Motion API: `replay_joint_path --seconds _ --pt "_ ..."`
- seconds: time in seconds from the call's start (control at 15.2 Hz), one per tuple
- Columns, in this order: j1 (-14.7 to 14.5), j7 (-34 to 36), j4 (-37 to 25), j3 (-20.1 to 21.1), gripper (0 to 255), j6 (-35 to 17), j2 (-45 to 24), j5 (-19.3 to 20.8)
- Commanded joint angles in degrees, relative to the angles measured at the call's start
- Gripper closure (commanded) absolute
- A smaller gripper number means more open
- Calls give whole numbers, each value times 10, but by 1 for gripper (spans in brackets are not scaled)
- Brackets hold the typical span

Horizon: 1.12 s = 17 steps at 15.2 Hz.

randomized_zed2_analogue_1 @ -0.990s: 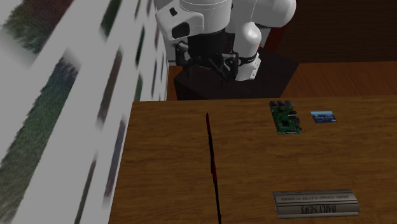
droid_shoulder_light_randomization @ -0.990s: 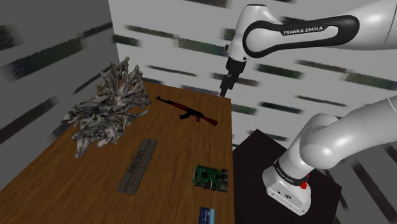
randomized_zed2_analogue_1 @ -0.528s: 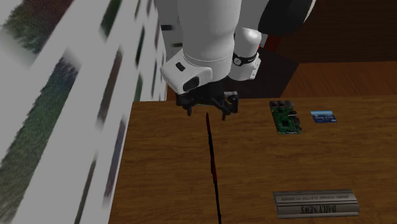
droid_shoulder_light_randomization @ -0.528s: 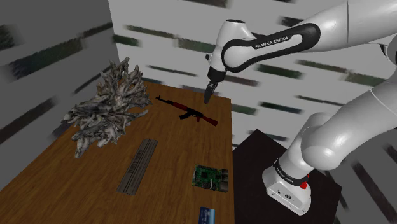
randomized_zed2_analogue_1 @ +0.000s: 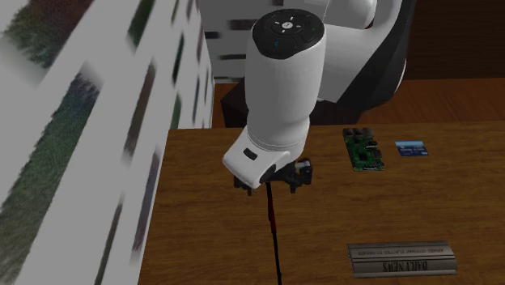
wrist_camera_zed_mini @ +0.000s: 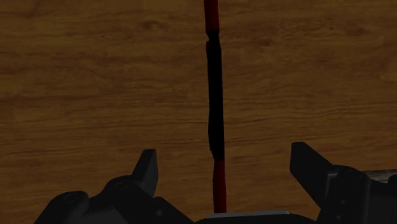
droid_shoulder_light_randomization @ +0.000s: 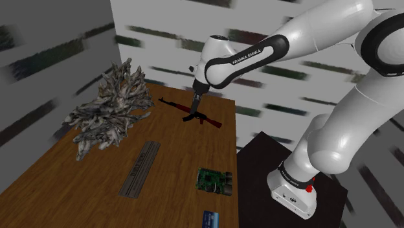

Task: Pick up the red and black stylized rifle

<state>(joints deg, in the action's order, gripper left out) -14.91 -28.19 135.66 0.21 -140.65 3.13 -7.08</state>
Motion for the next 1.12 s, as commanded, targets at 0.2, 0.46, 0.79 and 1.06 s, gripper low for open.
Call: replay_joint_path --seconds 0.2,0.46,0.79,1.06 --pt "-2 -13 8 1 0 -43 -33 -8" --pt "-3 -17 14 2 0 -63 -47 -11" --pt "-2 -17 13 2 255 -62 -47 -11" --pt "-2 -17 13 2 255 -62 -47 -11"
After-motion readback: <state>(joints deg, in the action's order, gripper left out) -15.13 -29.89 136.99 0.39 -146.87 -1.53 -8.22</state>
